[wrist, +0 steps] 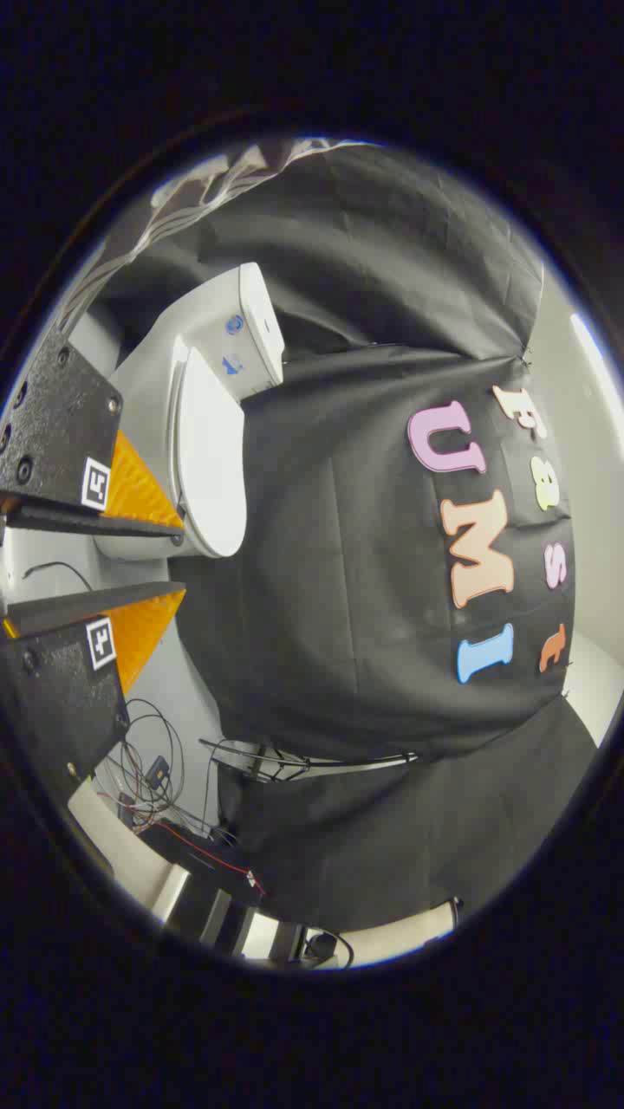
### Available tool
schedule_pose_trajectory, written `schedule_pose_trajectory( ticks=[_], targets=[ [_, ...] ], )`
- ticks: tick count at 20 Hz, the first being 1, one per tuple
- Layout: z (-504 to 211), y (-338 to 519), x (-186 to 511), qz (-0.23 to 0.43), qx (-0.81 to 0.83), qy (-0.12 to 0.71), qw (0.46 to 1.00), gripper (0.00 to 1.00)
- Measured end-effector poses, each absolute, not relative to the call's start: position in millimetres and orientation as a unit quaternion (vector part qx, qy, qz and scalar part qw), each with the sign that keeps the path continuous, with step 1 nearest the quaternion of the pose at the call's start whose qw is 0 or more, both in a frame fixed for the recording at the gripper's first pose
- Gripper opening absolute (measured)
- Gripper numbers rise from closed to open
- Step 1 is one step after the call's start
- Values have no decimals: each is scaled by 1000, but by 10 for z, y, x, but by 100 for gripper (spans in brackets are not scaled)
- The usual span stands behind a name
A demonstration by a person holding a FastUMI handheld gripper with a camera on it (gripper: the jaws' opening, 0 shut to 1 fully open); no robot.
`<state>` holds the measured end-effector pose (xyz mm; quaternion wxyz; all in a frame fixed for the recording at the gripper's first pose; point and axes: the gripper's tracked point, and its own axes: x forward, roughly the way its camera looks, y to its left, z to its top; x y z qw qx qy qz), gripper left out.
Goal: Open the toilet lid.
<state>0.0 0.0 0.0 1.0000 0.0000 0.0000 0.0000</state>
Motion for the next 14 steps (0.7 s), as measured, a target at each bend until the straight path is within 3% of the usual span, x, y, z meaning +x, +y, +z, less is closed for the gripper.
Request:
schedule_pose_trajectory(
  ticks=[14],
  targets=[
    [80, 11, -33, 0, -9, -24, 1000, 31]
  ],
)
